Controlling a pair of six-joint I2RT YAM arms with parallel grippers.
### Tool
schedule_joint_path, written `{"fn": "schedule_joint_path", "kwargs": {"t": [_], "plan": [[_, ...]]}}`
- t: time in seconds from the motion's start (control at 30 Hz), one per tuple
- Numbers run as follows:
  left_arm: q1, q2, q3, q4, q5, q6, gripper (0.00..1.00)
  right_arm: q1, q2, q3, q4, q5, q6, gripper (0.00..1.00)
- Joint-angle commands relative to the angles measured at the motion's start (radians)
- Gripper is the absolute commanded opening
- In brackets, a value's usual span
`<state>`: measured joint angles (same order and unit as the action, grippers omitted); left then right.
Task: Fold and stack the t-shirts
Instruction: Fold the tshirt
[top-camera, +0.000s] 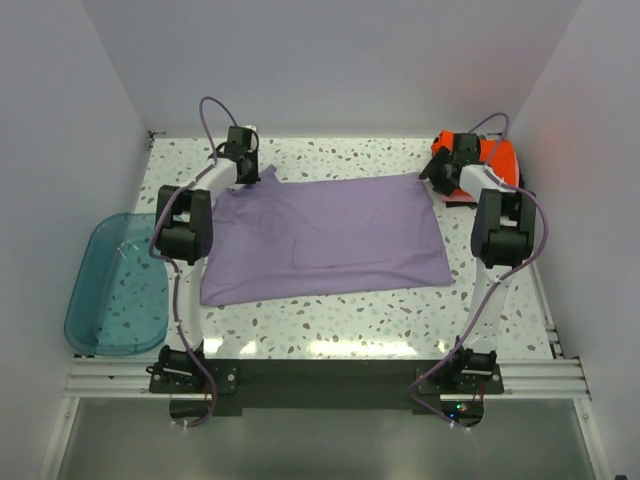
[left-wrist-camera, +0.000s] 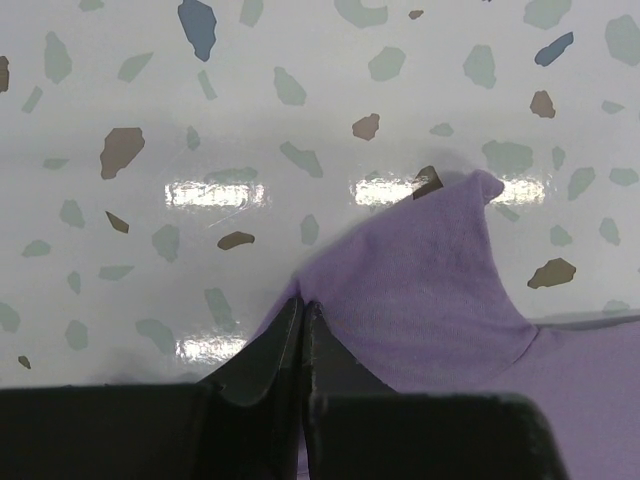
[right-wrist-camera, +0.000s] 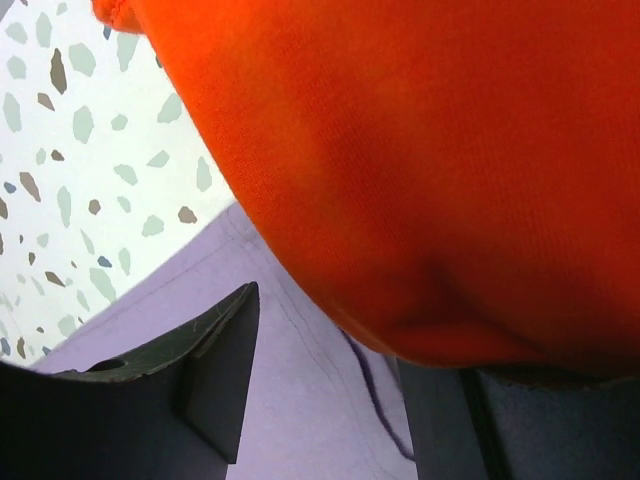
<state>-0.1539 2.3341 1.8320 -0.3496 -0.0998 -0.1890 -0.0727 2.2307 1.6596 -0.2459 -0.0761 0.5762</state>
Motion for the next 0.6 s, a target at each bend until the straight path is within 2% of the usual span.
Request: {"fn": "schedule_joint_path", "kwargs": {"t": [0.0, 0.3, 0.4, 0.57], "plan": [[0.002, 0.011, 0.041, 0.006, -0.040, 0.020, 0.03, -0.027, -0.020, -0.009, -0.047, 0.073, -0.019, 0.59], [0.004, -0.011, 0.040, 0.030, -0.015, 0.022, 0.02, -0.003, 0.024, 0.058, -0.072, 0.058, -0.078, 0.58], [0.004, -0.062, -0.007, 0.095, 0.021, 0.013, 0.11, 0.025, 0.037, 0.084, -0.089, 0.073, -0.113, 0.58], [0.004, -0.131, -0.043, 0.199, 0.046, 0.003, 0.29, 0.065, 0.059, 0.153, -0.139, 0.182, -0.177, 0.58]]}}
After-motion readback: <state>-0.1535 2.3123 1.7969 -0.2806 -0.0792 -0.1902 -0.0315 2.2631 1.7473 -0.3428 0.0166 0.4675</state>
